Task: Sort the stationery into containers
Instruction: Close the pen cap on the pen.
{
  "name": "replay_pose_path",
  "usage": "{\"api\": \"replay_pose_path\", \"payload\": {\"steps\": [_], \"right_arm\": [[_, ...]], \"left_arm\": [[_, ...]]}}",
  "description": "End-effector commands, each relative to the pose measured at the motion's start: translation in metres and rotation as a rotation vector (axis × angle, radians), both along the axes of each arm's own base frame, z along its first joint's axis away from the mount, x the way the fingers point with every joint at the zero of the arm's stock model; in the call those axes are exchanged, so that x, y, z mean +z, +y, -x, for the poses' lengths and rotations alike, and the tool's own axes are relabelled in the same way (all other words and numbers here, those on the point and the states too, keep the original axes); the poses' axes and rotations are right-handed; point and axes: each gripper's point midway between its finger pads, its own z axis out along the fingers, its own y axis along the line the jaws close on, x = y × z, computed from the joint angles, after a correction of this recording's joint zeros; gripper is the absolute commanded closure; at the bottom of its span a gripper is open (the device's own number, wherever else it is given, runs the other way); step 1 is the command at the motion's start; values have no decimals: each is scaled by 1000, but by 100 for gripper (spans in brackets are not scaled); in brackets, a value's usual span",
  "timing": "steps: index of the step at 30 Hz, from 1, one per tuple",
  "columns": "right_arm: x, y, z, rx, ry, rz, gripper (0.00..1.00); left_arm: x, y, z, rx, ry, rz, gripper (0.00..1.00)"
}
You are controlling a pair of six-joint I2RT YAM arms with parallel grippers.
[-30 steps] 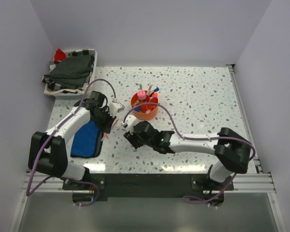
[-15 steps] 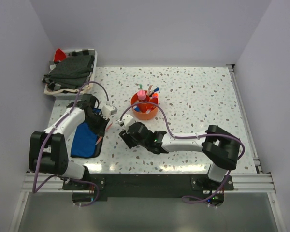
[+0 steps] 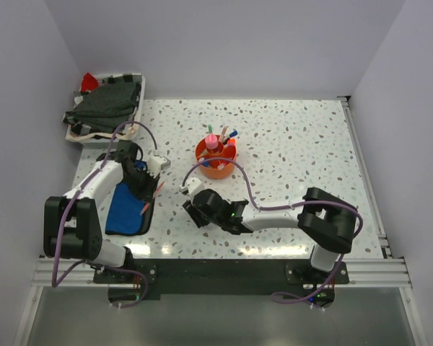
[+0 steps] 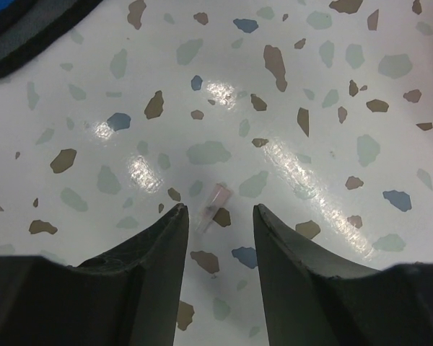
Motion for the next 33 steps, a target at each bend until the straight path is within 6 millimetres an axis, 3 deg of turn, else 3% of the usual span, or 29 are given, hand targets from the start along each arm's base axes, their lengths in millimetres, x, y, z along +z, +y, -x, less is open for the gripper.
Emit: {"api": "replay_pose_path", "payload": {"steps": [1,9,22,33], "right_arm": [[-1,10,-2,-23,4,-34,57],[-13,13,-3,-29,25,-9,59],[-42,6,8,-9,95,63,71],[-47,-18,23,24,122,113,63]], "left_arm": [[1,0,-6,-3,-39,23,100],[-2,3,-6,6,-42,22,100],[-6,5,-4,10,-36,38,100],[-5,5,-5,8,-36,54,100]]}}
